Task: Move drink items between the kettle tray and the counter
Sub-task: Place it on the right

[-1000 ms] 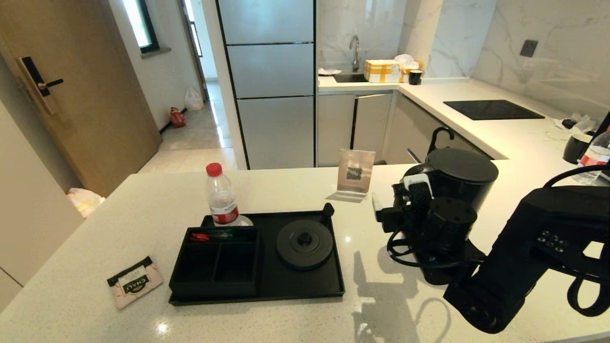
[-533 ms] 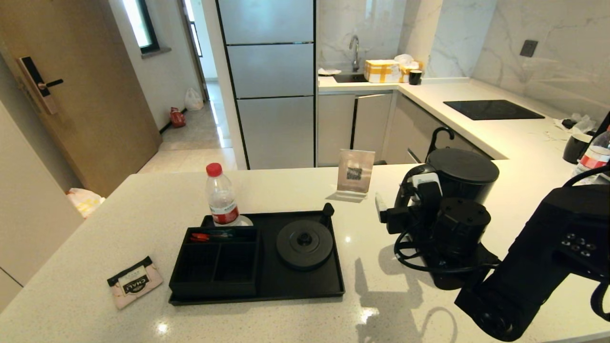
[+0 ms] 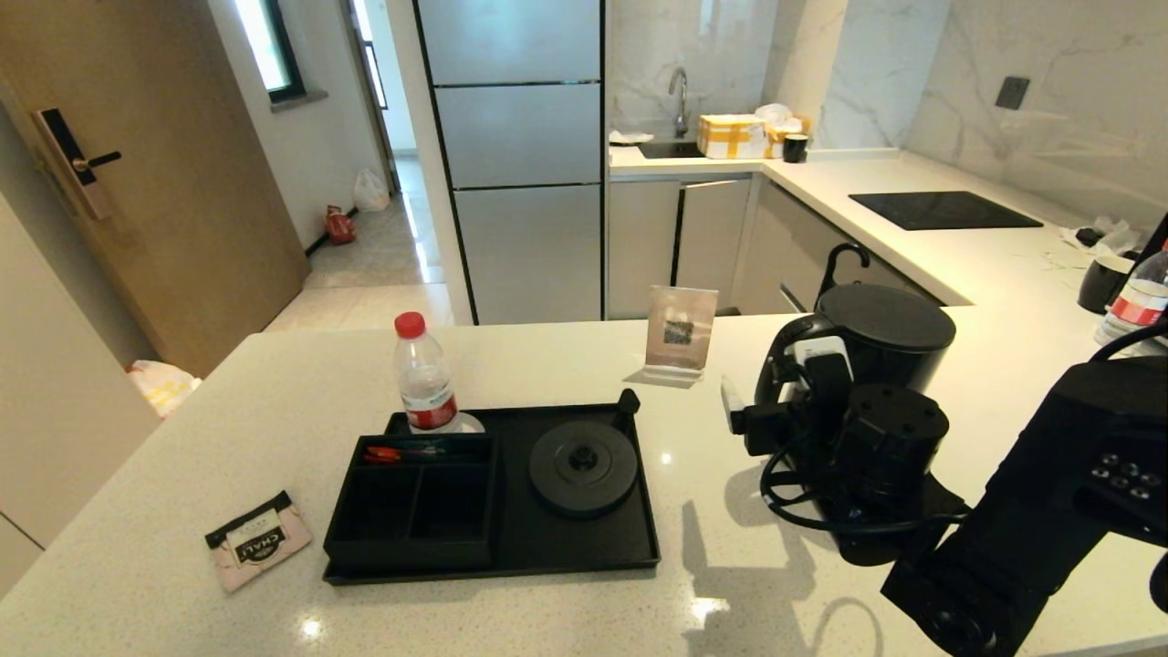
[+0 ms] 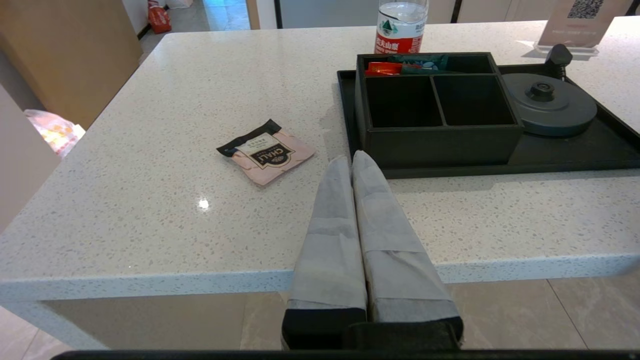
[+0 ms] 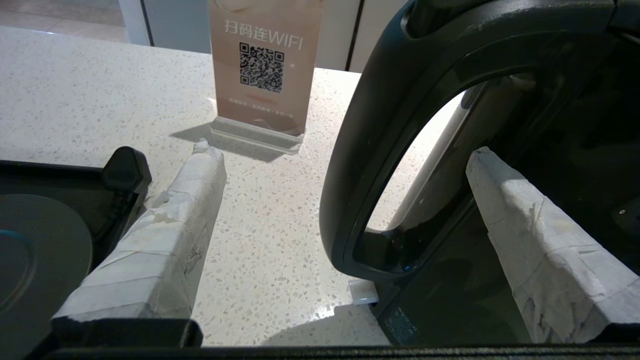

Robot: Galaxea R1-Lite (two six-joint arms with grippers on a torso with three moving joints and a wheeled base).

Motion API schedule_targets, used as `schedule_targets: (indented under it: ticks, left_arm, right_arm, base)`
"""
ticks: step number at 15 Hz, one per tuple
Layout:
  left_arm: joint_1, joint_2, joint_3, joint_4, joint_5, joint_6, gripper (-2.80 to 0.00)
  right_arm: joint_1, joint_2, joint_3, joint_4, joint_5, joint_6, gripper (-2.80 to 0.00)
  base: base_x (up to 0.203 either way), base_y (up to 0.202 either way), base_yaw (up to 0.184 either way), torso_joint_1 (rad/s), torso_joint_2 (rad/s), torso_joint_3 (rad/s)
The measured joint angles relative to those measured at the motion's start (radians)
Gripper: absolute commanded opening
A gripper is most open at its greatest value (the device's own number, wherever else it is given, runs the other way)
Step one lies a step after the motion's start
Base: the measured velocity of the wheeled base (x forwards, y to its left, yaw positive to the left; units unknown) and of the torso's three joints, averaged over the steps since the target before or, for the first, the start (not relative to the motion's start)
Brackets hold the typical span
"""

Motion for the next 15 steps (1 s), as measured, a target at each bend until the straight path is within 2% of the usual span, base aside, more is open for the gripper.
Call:
schedule_targets:
  ticks: [7, 11, 15]
  left_arm:
    - [0.0, 0.0, 0.0, 0.0, 0.001, 0.0, -2.8]
    - [0.0, 0.0, 0.0, 0.0, 0.0, 0.0, -2.8]
    - [0.0, 0.0, 0.0, 0.0, 0.0, 0.0, -2.8]
  right_arm:
    - [0.035, -0.038, 0.103, 0.0, -0.004, 0.038, 0.0]
    - [0.064, -0.148, 0.225, 0.001, -0.02, 0.065, 0.0]
    - [0.069, -0.21, 0.267, 0.0, -0.02, 0.063, 0.0]
  base:
    - [0.0, 0.0, 0.0, 0.0, 0.0, 0.0]
    - [0.0, 0.0, 0.0, 0.0, 0.0, 0.0]
    - [0.0, 0.0, 0.0, 0.0, 0.0, 0.0]
